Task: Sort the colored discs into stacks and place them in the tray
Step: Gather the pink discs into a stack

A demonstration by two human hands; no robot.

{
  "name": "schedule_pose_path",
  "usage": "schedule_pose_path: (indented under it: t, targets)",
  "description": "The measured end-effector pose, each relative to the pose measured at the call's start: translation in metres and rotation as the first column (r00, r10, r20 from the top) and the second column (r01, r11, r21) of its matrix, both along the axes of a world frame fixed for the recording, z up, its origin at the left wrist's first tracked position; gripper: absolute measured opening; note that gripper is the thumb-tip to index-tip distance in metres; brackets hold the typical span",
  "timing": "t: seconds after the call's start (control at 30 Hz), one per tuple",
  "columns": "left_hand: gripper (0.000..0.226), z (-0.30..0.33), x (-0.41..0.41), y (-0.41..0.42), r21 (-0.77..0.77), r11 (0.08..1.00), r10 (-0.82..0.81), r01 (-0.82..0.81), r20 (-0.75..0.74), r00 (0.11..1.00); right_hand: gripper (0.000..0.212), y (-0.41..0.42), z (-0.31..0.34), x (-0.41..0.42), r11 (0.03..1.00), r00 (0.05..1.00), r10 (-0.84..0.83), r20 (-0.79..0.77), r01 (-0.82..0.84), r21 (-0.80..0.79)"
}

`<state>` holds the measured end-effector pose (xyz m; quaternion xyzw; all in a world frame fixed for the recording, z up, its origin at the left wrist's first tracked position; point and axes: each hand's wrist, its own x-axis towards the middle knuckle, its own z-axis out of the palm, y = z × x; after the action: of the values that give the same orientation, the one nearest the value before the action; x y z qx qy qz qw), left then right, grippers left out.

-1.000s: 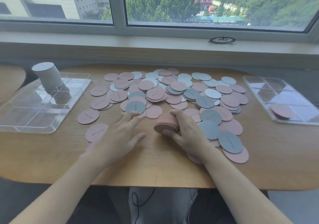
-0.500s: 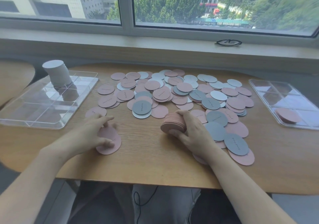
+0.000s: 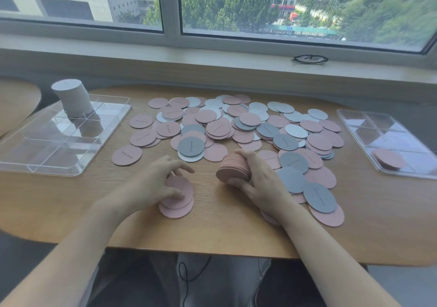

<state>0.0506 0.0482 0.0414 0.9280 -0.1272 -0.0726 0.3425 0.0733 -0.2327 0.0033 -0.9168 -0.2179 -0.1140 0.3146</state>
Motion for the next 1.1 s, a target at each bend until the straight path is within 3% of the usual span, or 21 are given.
schedule_pose_path:
  t: [0.37, 0.5, 0.6, 0.77, 0.87, 0.97, 1.03, 1.1]
  targets:
    - [0.071, 0.009, -0.013, -0.001, 0.316, 0.943, -0.074, 0.109, -0.119, 0.99, 0.061, 0.0, -0.001, 0.001, 1.0, 1.0, 0.009, 0.006, -0.009, 0.013]
    - [0.056, 0.014, -0.014, -0.008, 0.344, 0.932, -0.053, 0.113, -0.177, 0.983, 0.061, 0.0, 0.001, 0.0, 1.0, 1.0, 0.01, 0.007, -0.01, 0.008]
    - [0.04, 0.014, -0.016, -0.015, 0.297, 0.945, -0.095, 0.141, -0.164, 0.982, 0.062, 0.0, 0.001, 0.001, 1.0, 1.0, 0.018, 0.002, -0.018, 0.016]
    - [0.03, 0.004, -0.013, -0.037, 0.032, 0.993, -0.114, 0.114, 0.019, 0.993, 0.067, 0.0, 0.001, 0.002, 0.999, 0.999, 0.028, -0.021, -0.028, 0.017]
    - [0.034, -0.007, -0.009, -0.054, -0.156, 0.984, -0.074, 0.085, 0.08, 0.994, 0.071, 0.0, 0.001, 0.001, 0.998, 0.998, 0.057, -0.029, -0.056, 0.04]
    - [0.033, -0.02, -0.005, -0.069, -0.264, 0.964, 0.068, -0.021, 0.168, 0.984, 0.075, 0.0, 0.001, 0.001, 0.997, 0.997, 0.068, -0.036, -0.066, 0.047]
    - [0.041, -0.029, -0.003, -0.078, -0.29, 0.955, 0.126, -0.061, 0.213, 0.969, 0.076, 0.0, 0.001, 0.0, 0.997, 0.997, 0.072, -0.041, -0.07, 0.043]
    - [0.061, -0.038, 0.0, -0.084, -0.222, 0.972, 0.134, -0.072, 0.281, 0.95, 0.075, 0.001, 0.0, -0.002, 0.996, 0.996, 0.082, -0.041, -0.08, 0.032]
